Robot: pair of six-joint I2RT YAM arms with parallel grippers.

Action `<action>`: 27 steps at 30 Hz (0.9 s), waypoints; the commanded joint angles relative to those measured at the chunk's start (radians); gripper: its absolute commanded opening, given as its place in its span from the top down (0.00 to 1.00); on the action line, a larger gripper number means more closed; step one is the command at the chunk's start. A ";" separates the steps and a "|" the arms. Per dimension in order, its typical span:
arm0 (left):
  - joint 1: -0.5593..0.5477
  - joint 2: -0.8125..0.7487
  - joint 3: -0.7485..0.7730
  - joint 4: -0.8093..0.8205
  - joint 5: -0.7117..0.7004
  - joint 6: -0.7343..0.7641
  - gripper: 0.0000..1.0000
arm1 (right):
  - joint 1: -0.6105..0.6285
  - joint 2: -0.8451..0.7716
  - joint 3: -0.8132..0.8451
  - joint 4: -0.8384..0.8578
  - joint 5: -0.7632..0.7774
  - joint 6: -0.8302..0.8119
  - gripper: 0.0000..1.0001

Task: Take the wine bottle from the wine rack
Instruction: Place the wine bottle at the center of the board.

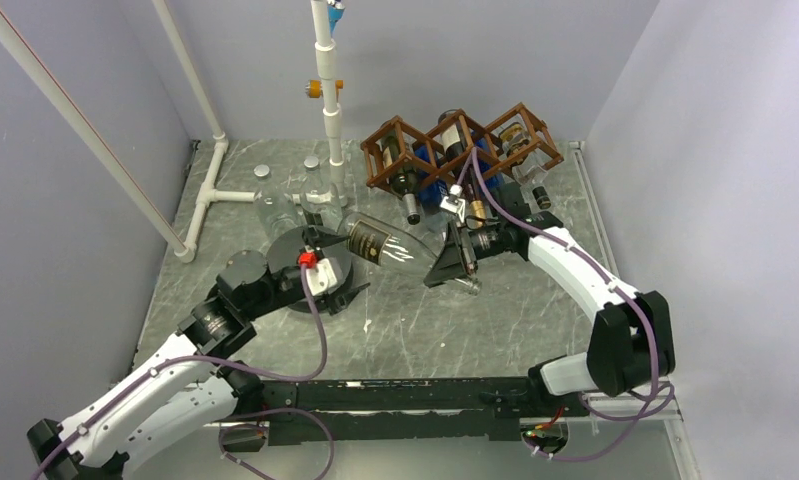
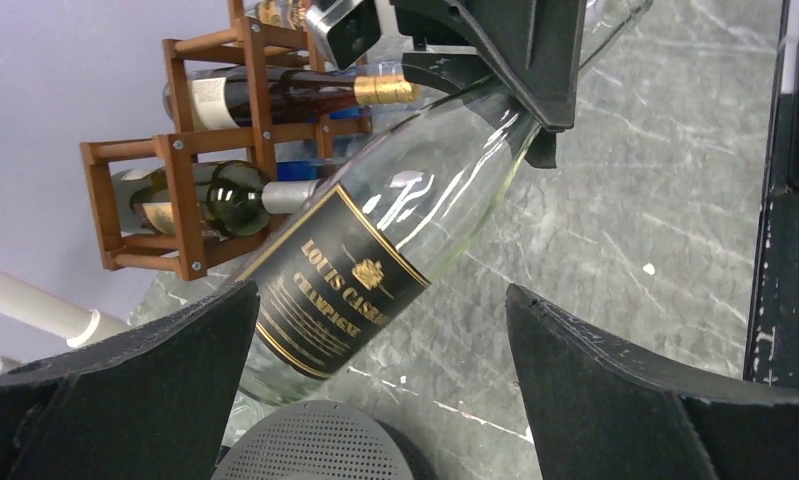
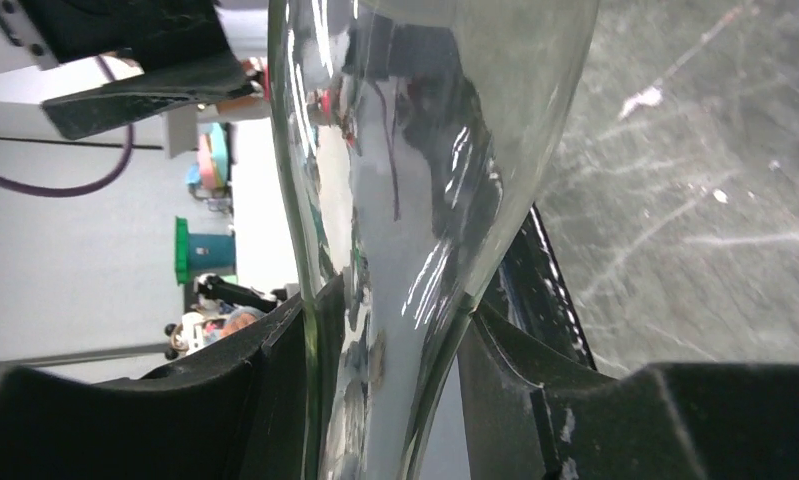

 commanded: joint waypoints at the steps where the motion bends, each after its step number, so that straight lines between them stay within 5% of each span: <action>1: -0.066 0.035 -0.006 0.042 -0.057 0.130 0.00 | 0.004 0.023 0.138 -0.283 -0.065 -0.429 1.00; 27: -0.390 0.546 -0.035 0.448 -0.253 0.231 0.01 | 0.094 0.007 0.119 -0.431 0.308 -0.557 1.00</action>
